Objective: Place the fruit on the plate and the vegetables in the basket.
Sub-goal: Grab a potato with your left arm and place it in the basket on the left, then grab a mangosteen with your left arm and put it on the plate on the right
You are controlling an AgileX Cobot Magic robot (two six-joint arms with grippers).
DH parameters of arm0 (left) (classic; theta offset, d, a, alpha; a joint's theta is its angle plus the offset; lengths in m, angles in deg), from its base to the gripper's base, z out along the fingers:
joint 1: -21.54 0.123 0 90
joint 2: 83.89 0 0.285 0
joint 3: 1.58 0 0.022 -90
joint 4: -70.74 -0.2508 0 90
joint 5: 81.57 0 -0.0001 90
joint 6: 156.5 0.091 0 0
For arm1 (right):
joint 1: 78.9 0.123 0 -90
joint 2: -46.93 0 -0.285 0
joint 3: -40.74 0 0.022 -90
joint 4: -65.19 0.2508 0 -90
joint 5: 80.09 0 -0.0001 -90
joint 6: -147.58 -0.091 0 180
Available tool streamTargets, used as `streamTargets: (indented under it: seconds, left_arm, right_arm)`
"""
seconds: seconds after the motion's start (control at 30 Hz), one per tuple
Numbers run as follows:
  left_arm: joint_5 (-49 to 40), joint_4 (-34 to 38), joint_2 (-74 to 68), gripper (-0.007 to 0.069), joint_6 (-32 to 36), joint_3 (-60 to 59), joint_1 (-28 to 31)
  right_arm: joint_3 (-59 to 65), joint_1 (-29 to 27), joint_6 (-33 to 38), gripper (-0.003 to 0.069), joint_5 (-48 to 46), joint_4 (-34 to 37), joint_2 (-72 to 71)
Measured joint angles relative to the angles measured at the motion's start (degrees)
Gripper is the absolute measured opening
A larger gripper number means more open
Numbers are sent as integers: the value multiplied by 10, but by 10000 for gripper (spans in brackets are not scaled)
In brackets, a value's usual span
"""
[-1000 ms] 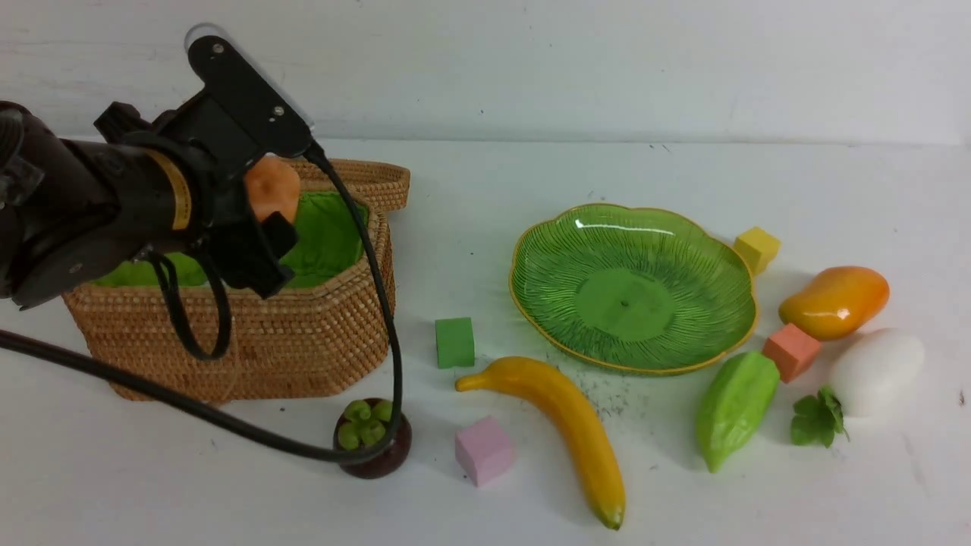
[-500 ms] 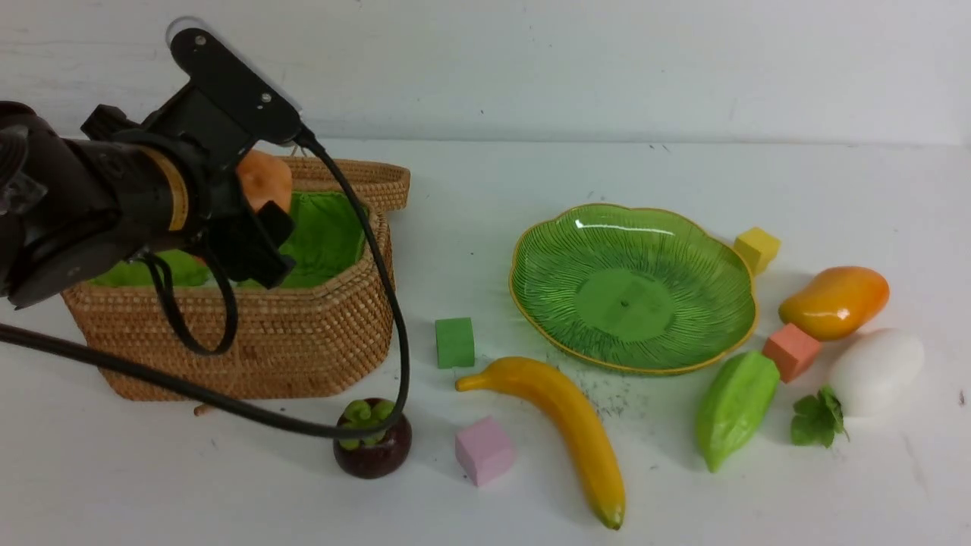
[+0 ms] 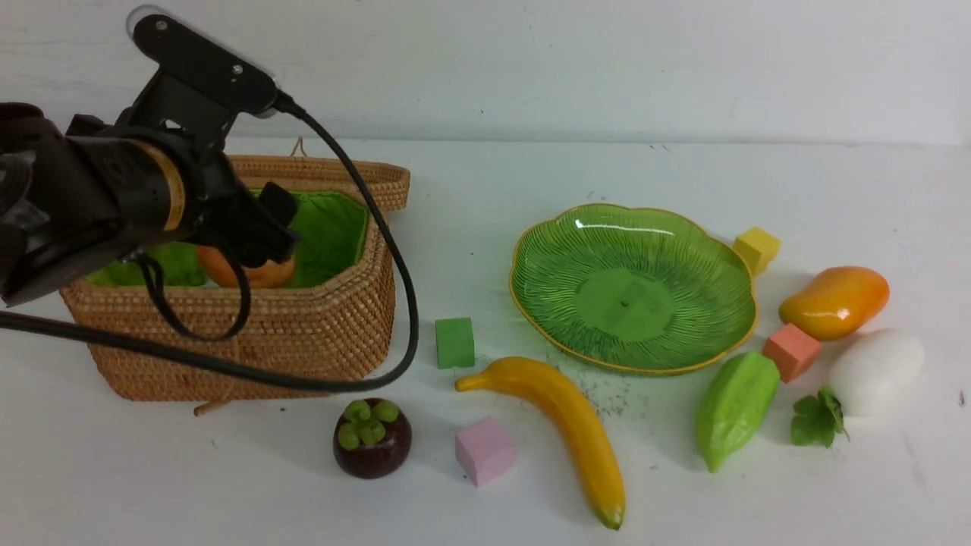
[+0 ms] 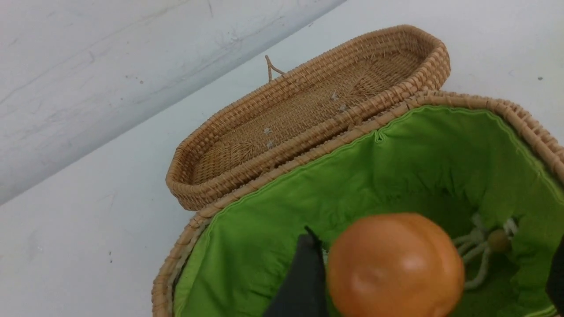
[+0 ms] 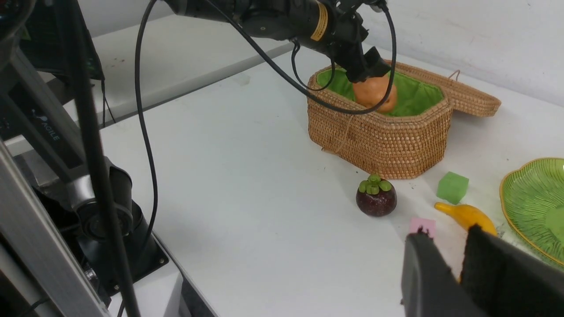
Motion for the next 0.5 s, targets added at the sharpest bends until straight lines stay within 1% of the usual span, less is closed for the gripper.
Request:
streamTargets:
  seconds: [0.13, 0.23, 0.33, 0.4, 0.43, 0.47, 0.5]
  left_arm:
    - [0, -30, 0, 664, -25, 0, 0]
    - [9, -38, 0, 640, -33, 0, 0]
    - [17, -40, 0, 595, -41, 0, 0]
    - [19, -27, 0, 556, -59, 0, 0]
    - [19, -27, 0, 552, -59, 0, 0]
    - [9, -17, 0, 524, -74, 0, 0]
    - [7, -14, 0, 517, -75, 0, 0]
  right_arm:
    - [0, 0, 0, 143, 0, 0, 0]
    - [0, 0, 0, 143, 0, 0, 0]
    - [0, 0, 0, 142, 0, 0, 0]
    - [0, 0, 0, 141, 0, 0, 0]
    - [0, 0, 0, 141, 0, 0, 0]
    - [0, 0, 0, 141, 0, 0, 0]
    - [0, 0, 0, 141, 0, 0, 0]
